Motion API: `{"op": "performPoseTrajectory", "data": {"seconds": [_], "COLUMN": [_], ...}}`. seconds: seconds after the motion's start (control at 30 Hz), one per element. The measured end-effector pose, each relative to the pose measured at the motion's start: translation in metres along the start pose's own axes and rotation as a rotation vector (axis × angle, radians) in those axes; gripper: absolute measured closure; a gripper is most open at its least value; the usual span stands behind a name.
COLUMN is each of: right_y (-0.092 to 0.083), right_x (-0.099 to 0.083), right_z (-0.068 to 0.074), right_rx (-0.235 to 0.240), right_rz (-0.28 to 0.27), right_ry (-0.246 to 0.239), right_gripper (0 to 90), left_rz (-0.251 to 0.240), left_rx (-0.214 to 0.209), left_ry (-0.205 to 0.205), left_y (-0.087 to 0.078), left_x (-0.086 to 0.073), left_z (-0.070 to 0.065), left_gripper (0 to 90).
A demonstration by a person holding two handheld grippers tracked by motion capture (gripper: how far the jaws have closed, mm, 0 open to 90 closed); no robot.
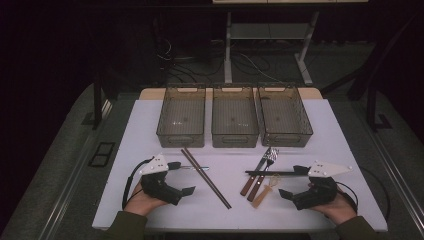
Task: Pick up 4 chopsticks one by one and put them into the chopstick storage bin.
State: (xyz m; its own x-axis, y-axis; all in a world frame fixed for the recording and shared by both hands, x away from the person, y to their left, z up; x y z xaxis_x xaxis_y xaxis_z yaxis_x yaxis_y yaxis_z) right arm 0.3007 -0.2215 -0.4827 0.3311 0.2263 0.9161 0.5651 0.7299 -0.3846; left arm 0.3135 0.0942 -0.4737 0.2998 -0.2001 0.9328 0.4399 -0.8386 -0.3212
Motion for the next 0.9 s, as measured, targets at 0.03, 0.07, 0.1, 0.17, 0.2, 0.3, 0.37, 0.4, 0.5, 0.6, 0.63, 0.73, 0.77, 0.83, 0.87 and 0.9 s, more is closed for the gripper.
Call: {"op": "performPoseTrajectory", "data": {"seconds": [0.03,0.07,0.1,0.17,0.2,0.3,0.37,0.4,0.5,0.6,0.63,0.73,0.77,0.83,0.87,0.9], "right_y": [0.0,-0.001,-0.001,-0.002,-0.002,-0.004,-0.005,-0.005,-0.005,-0.005,-0.005,-0.003,-0.002,0.0,0.0,0.001], "right_x": [0.0,0.0,0.0,0.001,0.002,0.004,0.003,0.003,0.004,0.005,0.005,0.006,0.006,0.005,0.005,0.004], "right_z": [0.0,0.0,-0.001,-0.002,-0.002,-0.004,-0.005,-0.006,-0.008,-0.01,-0.01,-0.015,-0.016,-0.019,-0.019,-0.019], "right_rx": [0.002,0.004,0.007,0.011,0.016,0.017,0.014,0.016,0.013,0.013,0.013,0.007,0.006,0.005,0.005,0.009], "right_rz": [0.001,0.003,0.002,0.004,0.001,0.004,0.018,0.023,0.028,0.037,0.037,0.048,0.054,0.067,0.067,0.076], "right_ry": [0.0,0.0,-0.002,-0.001,0.0,-0.01,-0.027,-0.029,-0.034,-0.04,-0.04,-0.047,-0.048,-0.056,-0.056,-0.058], "right_gripper": [1.0,1.0,1.0,1.0,0.9,1.0,1.0,1.0,1.0,1.0,1.0,1.9,1.9,1.9,1.9,1.9], "left_rz": [0.002,0.002,0.005,0.007,0.007,0.009,0.01,0.01,0.01,0.009,0.014,0.016,0.014,0.012,0.012,0.012], "left_rx": [0.001,0.001,-0.001,-0.003,-0.004,-0.004,-0.002,-0.002,0.002,0.0,0.0,0.0,0.0,0.002,0.002,0.0], "left_ry": [0.001,0.001,0.003,0.001,0.001,0.0,-0.002,-0.002,-0.003,-0.001,0.004,0.004,0.001,0.0,0.0,0.0], "left_y": [0.0,0.0,0.001,0.001,0.001,0.001,0.001,0.001,0.001,0.001,0.0,-0.001,-0.001,-0.002,-0.002,-0.002], "left_x": [0.0,0.0,-0.001,-0.001,-0.001,-0.002,-0.001,-0.001,-0.001,-0.002,-0.002,-0.003,-0.003,-0.004,-0.004,-0.004], "left_z": [0.0,0.0,0.0,-0.001,-0.001,-0.001,-0.001,-0.001,-0.001,-0.001,-0.001,-0.001,-0.001,-0.001,-0.001,-0.001], "left_gripper": [0.0,0.0,0.0,0.0,0.0,0.0,0.0,0.0,0.0,0.0,0.0,0.0,0.0,0.0,0.0,0.0]}}
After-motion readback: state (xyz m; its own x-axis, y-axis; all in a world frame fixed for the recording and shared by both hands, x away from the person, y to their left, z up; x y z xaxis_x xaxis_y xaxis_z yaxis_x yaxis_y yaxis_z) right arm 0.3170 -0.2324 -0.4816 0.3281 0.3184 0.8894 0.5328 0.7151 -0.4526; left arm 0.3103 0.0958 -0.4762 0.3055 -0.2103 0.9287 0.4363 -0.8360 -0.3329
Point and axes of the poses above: each handheld gripper's, and its own axes: y roughly forward along the jaws, x roughly out of its top, z roughly to its left, the point moved 10 cm from there along y, roughly forward along the jaws, and after that the axes turned 10 degrees about -z, right-handed, at the moved point
